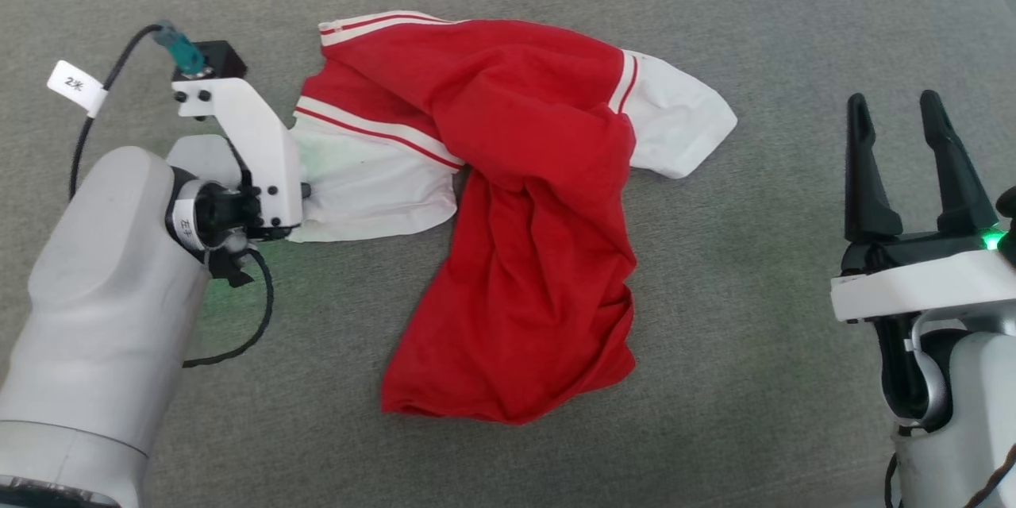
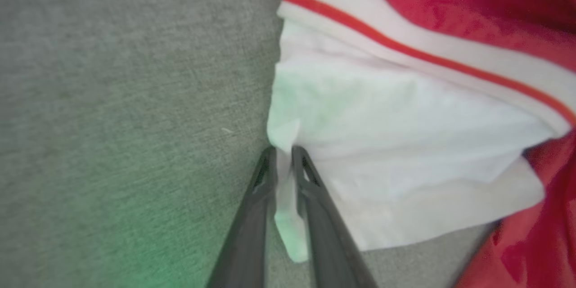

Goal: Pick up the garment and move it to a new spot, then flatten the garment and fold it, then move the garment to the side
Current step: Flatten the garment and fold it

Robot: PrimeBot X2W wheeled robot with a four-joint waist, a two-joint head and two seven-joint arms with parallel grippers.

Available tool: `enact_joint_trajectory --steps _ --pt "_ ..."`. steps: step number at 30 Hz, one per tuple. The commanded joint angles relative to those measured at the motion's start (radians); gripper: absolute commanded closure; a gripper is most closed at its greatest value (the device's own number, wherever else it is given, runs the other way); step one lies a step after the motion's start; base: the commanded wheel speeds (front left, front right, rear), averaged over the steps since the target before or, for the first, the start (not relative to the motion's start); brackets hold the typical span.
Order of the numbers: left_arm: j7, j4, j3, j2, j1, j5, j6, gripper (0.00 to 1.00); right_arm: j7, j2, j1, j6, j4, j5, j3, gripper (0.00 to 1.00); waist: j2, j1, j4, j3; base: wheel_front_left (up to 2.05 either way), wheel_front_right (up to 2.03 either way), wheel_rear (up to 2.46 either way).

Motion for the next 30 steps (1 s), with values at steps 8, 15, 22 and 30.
enact_joint_trajectory --steps 8,15,22,30 --pt "-0.013 -0.039 -0.003 0.068 0.061 -0.002 -0.036 1.00 0.019 -0.005 0.019 0.000 -0.006 0.002 -0.037 0.00 -0.0001 0.0000 0.051 -0.030 0.00 0.00 0.00" --pt "0.010 -0.190 0.032 0.210 0.099 0.013 -0.001 1.00 0.044 -0.003 0.054 0.000 -0.025 -0.001 -0.062 0.00 -0.0001 0.0000 0.080 -0.060 0.00 0.00 0.00" --pt "0.058 -0.345 0.055 0.331 0.205 0.027 0.072 1.00 0.075 0.001 0.078 0.000 -0.044 0.004 -0.080 0.00 -0.0001 0.0000 0.090 -0.059 0.00 0.00 0.00" --pt "0.065 -0.434 0.085 0.319 0.257 -0.020 0.130 0.00 0.097 0.002 0.065 0.000 -0.057 0.005 -0.073 0.00 -0.0001 0.0000 0.103 -0.040 0.00 0.00 0.00"
